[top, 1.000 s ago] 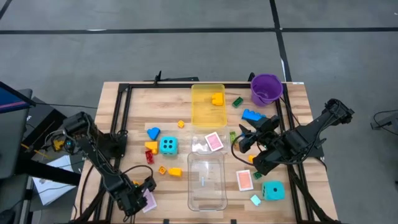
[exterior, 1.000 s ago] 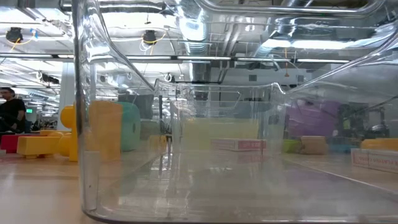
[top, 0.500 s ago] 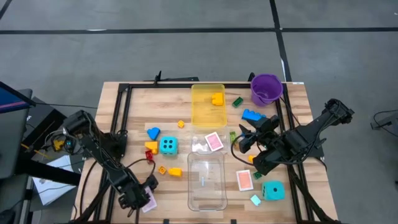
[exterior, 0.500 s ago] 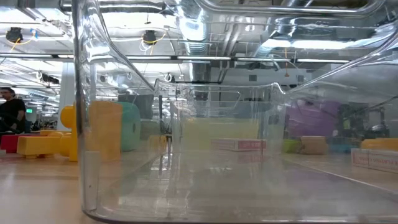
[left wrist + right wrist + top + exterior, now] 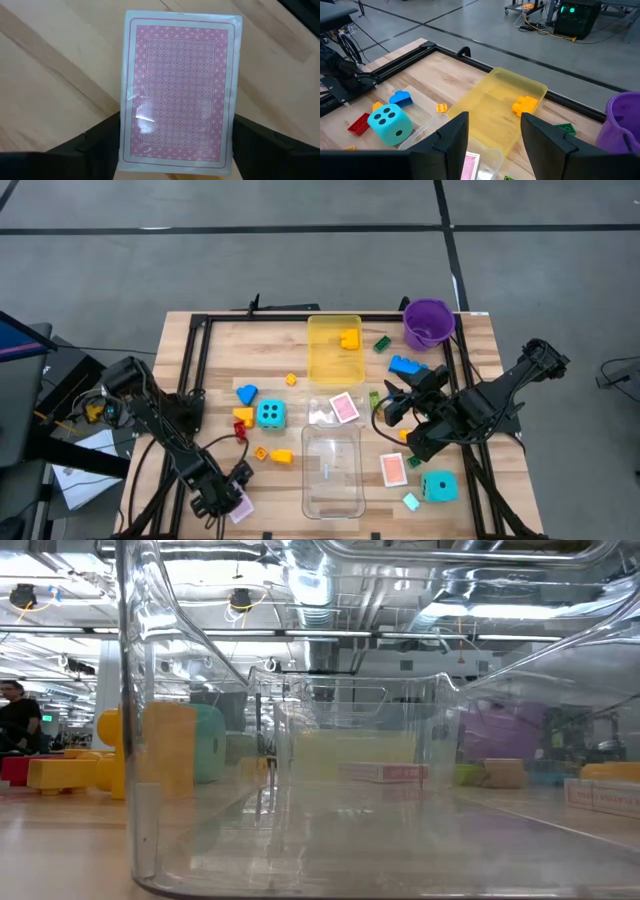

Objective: Pick & Place Toys
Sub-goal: Put the pink deck of cards into the top transparent bin

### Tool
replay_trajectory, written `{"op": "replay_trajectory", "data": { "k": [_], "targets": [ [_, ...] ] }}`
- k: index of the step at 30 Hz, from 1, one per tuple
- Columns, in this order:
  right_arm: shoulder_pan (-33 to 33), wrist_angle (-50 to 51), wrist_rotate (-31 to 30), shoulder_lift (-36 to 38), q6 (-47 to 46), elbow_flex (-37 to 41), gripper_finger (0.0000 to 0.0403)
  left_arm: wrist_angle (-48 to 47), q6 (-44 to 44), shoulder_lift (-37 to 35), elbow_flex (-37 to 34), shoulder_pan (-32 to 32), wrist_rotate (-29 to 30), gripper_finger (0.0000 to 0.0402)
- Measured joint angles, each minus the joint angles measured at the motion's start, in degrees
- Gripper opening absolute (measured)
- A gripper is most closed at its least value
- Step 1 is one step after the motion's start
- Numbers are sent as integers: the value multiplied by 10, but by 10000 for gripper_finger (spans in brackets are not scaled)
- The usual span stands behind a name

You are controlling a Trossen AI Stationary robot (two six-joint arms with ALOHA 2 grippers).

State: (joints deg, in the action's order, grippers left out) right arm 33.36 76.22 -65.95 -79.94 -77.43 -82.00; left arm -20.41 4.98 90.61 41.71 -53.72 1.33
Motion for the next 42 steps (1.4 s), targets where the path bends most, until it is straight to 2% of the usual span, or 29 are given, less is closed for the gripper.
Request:
{"op": "replay_trajectory", "data": {
  "k": [6,17,21,25,28,33,38,42],
  "targets": [
    [0,0,1,0,0,0,173,-10,34,-76,0,0,19,300],
    [0,-6,1,-12,14,0,173,-10,60,-237,0,15,194,301],
    [0,-4,1,-30,14,0,173,-9,27,-279,0,52,254,302],
    [-2,-3,1,-51,14,0,173,13,-17,-291,0,129,257,302],
    [-2,-1,0,-64,13,0,173,44,-53,-283,0,205,242,302],
    [-8,1,-11,-77,12,0,173,111,-101,-256,0,343,183,302],
    [-13,5,-26,-76,10,0,173,204,-112,-214,1,478,45,302],
    [-13,11,-31,-76,9,0,173,289,-111,-163,1,541,-41,302]
  ]
}}
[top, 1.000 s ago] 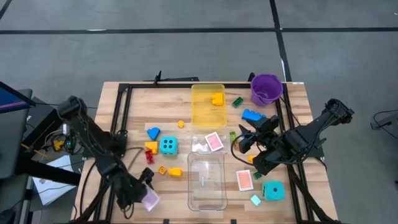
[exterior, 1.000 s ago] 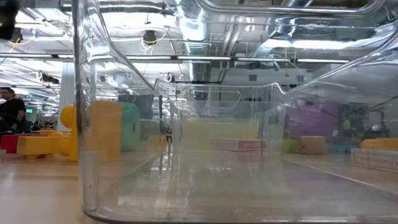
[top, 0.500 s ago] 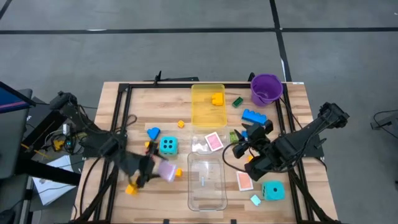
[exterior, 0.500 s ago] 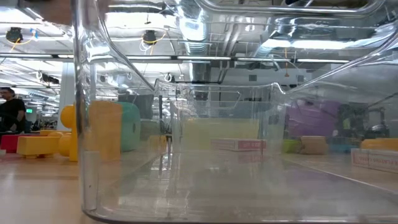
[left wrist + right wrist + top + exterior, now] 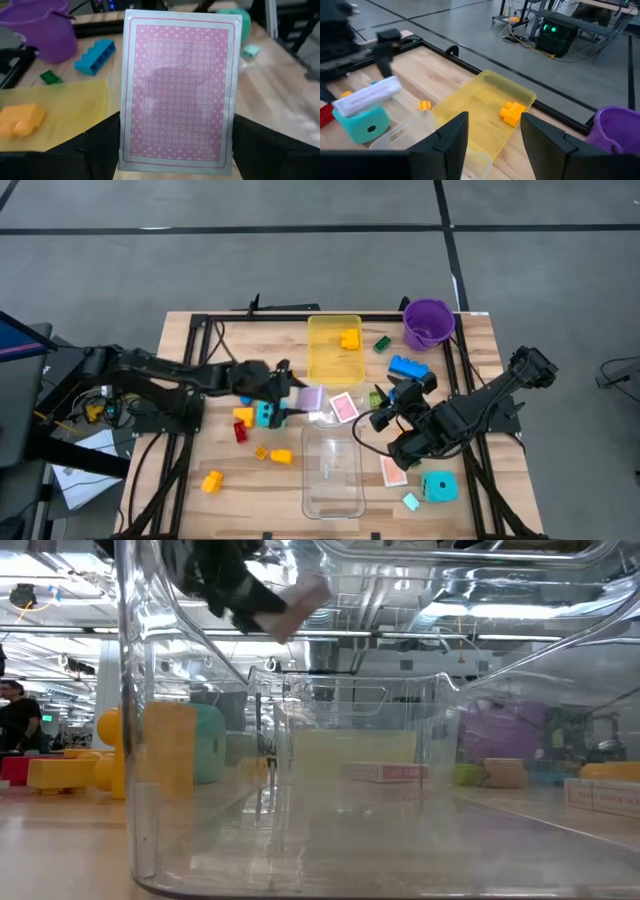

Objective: Pick & Place Toys
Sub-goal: Put the pink deck of cards into the top transparent bin

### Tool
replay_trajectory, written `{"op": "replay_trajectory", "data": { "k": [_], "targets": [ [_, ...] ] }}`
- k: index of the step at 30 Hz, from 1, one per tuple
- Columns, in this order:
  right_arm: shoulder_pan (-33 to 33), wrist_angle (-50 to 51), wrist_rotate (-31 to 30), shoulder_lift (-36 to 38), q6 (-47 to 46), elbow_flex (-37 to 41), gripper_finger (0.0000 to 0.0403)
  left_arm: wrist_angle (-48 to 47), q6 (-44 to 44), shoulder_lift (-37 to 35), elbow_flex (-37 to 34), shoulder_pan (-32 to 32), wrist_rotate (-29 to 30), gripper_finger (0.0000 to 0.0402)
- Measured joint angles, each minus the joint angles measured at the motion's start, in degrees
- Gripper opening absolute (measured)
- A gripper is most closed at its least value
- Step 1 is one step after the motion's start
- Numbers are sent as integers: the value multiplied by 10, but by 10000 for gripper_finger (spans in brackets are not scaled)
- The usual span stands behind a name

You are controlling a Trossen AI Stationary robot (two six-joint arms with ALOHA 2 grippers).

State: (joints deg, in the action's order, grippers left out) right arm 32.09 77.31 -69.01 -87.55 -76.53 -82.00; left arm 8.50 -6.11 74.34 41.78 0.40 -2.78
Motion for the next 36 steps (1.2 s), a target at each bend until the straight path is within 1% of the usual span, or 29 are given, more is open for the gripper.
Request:
{"op": "replay_trajectory", "data": {
  "k": [2,4,10,12,15,18,22,28,31,36],
  "targets": [
    [-2,1,0,0,0,0,173,34,4,29,4,17,-26,303],
    [-4,3,0,0,0,0,173,35,5,58,18,26,-38,303],
    [-6,7,-1,0,0,0,173,34,5,143,65,37,-28,303],
    [-7,7,-1,0,0,0,173,32,8,162,77,42,-26,303],
    [-7,6,-1,0,0,0,173,22,36,185,90,54,-25,303],
    [-7,6,-1,0,0,0,173,7,52,202,92,67,-25,303],
    [-7,6,-1,0,0,0,173,-15,53,215,92,75,-44,303],
    [-7,6,-1,0,0,0,173,-24,53,217,92,70,-56,303],
    [-7,6,-1,0,0,0,173,-41,53,217,92,70,-81,303],
    [-7,6,-1,0,0,0,173,-53,53,217,92,70,-82,303]
  ]
}}
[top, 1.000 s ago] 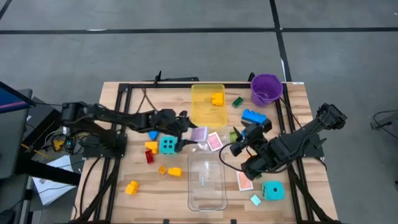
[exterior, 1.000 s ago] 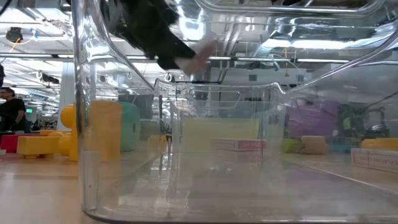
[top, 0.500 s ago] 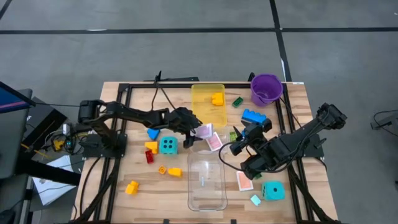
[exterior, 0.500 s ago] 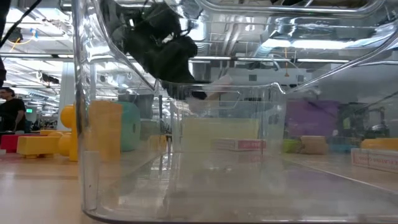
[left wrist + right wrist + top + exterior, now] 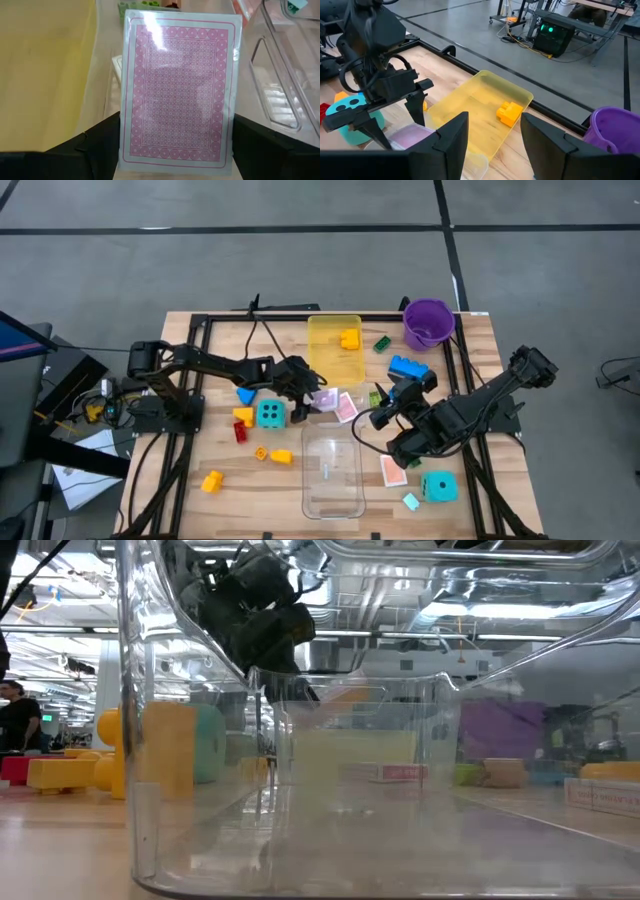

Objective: Pick & Place Toys
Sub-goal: Put the pink deck of cards into the top transparent bin

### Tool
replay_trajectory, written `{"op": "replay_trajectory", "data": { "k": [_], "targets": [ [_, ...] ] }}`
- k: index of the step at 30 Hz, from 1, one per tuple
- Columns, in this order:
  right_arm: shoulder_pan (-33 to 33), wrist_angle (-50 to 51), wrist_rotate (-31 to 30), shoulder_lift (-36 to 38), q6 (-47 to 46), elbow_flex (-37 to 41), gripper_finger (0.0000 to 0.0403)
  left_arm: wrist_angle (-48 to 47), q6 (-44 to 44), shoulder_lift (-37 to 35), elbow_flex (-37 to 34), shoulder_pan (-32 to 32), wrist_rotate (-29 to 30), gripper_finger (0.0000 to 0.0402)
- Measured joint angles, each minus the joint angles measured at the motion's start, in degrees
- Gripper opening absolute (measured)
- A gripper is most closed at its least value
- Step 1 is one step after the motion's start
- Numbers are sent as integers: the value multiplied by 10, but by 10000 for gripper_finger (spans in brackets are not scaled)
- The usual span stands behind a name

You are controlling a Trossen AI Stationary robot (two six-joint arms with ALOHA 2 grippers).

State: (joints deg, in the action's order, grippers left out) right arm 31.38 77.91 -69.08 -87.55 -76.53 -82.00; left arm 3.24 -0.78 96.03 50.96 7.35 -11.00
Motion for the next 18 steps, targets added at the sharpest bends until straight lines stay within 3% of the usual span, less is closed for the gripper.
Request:
{"op": "replay_trajectory", "data": {
  "k": [18],
  "targets": [
    [0,0,0,0,0,0,173,0,-4,0,0,0,0,322]
  ]
}}
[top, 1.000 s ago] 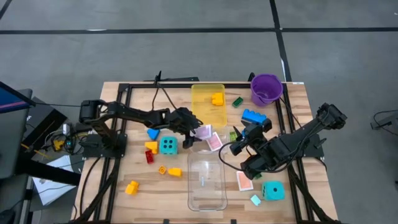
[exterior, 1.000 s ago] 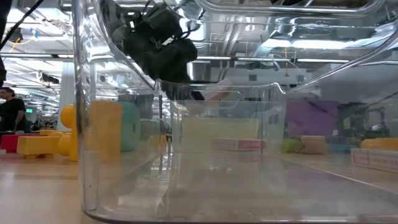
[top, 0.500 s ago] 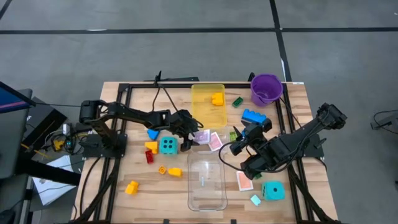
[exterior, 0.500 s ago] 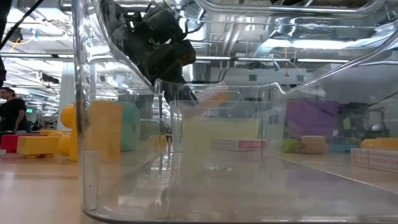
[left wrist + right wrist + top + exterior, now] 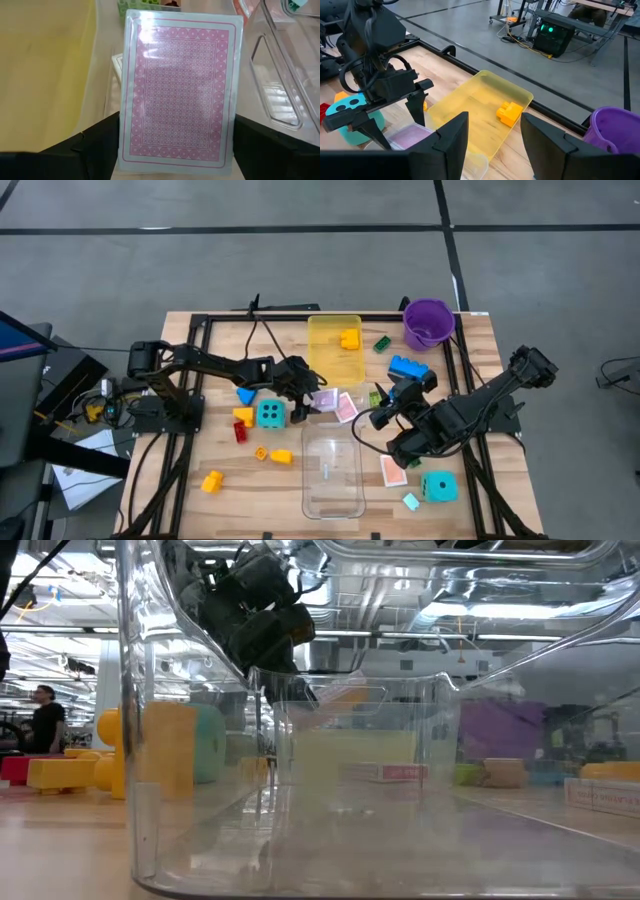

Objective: Pick & Place Toys
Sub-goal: Put the pink deck of cards into the top transparent bin, then put the yellow game piece into the yellow bin

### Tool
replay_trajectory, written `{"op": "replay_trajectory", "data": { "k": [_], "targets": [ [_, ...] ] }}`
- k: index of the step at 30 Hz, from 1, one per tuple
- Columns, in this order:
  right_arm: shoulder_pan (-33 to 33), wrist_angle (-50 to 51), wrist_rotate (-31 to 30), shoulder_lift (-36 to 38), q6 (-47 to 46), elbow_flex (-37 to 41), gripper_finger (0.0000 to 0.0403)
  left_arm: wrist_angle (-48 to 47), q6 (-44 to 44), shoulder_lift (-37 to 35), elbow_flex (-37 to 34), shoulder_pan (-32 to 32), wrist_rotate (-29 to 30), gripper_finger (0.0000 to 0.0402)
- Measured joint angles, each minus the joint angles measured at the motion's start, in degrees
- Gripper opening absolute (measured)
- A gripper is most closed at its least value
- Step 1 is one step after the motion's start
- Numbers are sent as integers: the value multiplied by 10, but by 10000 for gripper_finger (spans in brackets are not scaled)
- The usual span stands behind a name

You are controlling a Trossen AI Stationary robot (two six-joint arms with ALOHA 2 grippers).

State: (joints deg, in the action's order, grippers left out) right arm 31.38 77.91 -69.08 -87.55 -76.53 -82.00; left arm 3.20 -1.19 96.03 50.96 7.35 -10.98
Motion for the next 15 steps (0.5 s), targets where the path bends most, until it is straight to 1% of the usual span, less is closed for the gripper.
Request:
{"op": "replay_trajectory", "data": {
  "k": [4,15],
  "targets": [
    [0,0,0,0,0,0,173,16,0,0,0,0,1,325],
    [0,0,0,0,0,0,173,25,0,0,0,0,2,364]
  ]
}}
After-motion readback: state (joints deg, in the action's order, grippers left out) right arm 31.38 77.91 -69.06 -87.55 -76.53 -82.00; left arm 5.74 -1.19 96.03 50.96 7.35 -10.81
